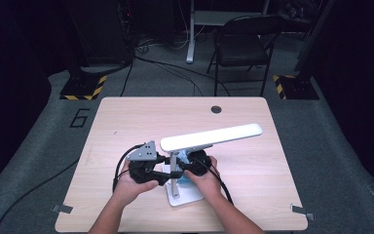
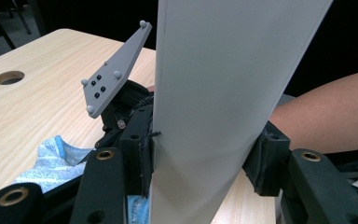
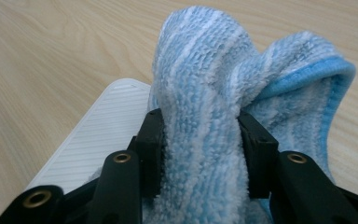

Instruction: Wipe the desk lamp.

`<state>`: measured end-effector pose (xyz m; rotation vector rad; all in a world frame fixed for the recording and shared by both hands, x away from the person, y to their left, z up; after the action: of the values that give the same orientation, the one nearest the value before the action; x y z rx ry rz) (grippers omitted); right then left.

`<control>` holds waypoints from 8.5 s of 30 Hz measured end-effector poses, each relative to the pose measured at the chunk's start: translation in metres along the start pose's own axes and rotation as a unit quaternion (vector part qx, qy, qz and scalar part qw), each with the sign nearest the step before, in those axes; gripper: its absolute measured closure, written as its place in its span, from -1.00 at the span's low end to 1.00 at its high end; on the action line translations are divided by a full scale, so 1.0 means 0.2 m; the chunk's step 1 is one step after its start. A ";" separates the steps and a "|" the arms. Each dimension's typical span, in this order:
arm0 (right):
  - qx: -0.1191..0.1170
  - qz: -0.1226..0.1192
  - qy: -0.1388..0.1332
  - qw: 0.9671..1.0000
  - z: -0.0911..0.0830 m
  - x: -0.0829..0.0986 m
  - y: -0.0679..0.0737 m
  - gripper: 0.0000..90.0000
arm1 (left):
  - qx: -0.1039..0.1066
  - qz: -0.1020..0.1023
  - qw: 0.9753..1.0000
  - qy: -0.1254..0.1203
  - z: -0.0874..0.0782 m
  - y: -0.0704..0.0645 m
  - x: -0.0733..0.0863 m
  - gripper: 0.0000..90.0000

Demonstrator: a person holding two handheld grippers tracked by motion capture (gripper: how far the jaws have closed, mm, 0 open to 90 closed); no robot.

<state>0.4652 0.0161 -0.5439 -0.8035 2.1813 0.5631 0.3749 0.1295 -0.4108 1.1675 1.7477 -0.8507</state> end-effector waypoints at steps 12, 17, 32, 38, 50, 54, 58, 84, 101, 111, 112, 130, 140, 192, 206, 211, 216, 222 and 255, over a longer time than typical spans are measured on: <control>-0.006 -0.025 -0.006 1.000 -0.06 0.08 0.06 0.35 | -0.006 -0.002 1.000 0.000 0.00 0.00 0.00 0.13; -0.016 -0.030 -0.002 0.999 -0.11 0.13 0.09 0.35 | -0.008 -0.002 1.000 -0.001 0.00 0.00 0.00 0.13; -0.046 -0.058 0.019 0.997 -0.28 0.28 0.19 0.37 | -0.008 -0.002 1.000 -0.001 0.00 0.00 0.00 0.13; -0.062 -0.057 0.023 0.996 -0.30 0.31 0.18 0.38 | -0.008 -0.003 1.000 -0.003 0.00 0.00 0.00 0.13; -0.043 -0.053 0.020 0.997 -0.25 0.26 0.18 0.35 | 0.000 -0.004 1.000 -0.006 0.01 -0.01 0.00 0.12; -0.038 -0.047 0.016 0.998 -0.19 0.21 0.15 0.35 | 0.000 -0.005 1.000 -0.006 0.01 0.00 0.00 0.12; -0.031 -0.031 0.017 0.999 -0.16 0.17 0.13 0.35 | 0.001 -0.003 1.000 -0.005 0.01 0.00 0.00 0.12; 0.011 0.001 0.008 1.000 0.02 -0.02 -0.06 0.36 | -0.001 -0.005 1.000 -0.009 0.00 0.00 0.01 0.12; 0.011 -0.001 -0.002 1.000 -0.02 0.02 -0.07 0.39 | -0.005 -0.010 1.000 -0.010 -0.02 0.01 0.02 0.12; 0.007 0.004 -0.010 1.000 -0.07 0.07 -0.07 0.39 | -0.004 -0.008 1.000 -0.012 -0.02 0.01 0.02 0.12; 0.009 0.008 -0.009 1.000 -0.08 0.08 -0.06 0.39 | -0.004 -0.008 1.000 -0.013 -0.02 0.01 0.02 0.12; 0.008 -0.011 -0.011 1.000 -0.15 0.14 -0.03 0.39 | 0.000 -0.008 1.000 -0.003 -0.06 0.03 0.03 0.12; 0.015 0.000 -0.024 1.000 -0.17 0.16 -0.02 0.38 | -0.016 -0.013 1.000 0.006 -0.10 0.05 0.04 0.14; -0.004 -0.002 -0.002 1.000 -0.27 0.22 -0.12 0.39 | -0.093 -0.032 0.995 0.001 -0.14 0.13 0.07 0.48; 0.010 0.030 -0.008 0.999 -0.29 0.23 -0.21 0.38 | -0.096 -0.035 0.995 -0.003 -0.14 0.13 0.08 0.50; 0.014 0.035 -0.008 0.999 -0.30 0.23 -0.23 0.37 | -0.100 -0.029 0.995 0.000 -0.13 0.13 0.08 0.49; 0.022 0.044 -0.014 0.999 -0.29 0.23 -0.25 0.37 | -0.106 -0.035 0.994 -0.003 -0.10 0.14 0.08 0.46; 0.026 0.041 -0.010 0.999 -0.30 0.23 -0.23 0.38 | -0.121 -0.032 0.992 0.003 -0.06 0.14 0.08 0.46; 0.009 0.009 -0.030 0.999 -0.36 0.12 -0.09 0.42 | -0.102 -0.005 0.995 -0.011 -0.04 0.14 0.08 0.67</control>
<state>0.4300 -0.0488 -0.5199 -0.7495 2.1372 0.5694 0.3950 0.1523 -0.4245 1.0115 1.7771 -0.6693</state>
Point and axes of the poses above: each handheld gripper's, and its own axes: z roughly forward along the jaws, x roughly out of its underside, y roughly to its left, the point moved 6 cm from there along z, roughly forward along the jaws, and after that the axes turned 2 degrees about -x, right-handed, at the moved point
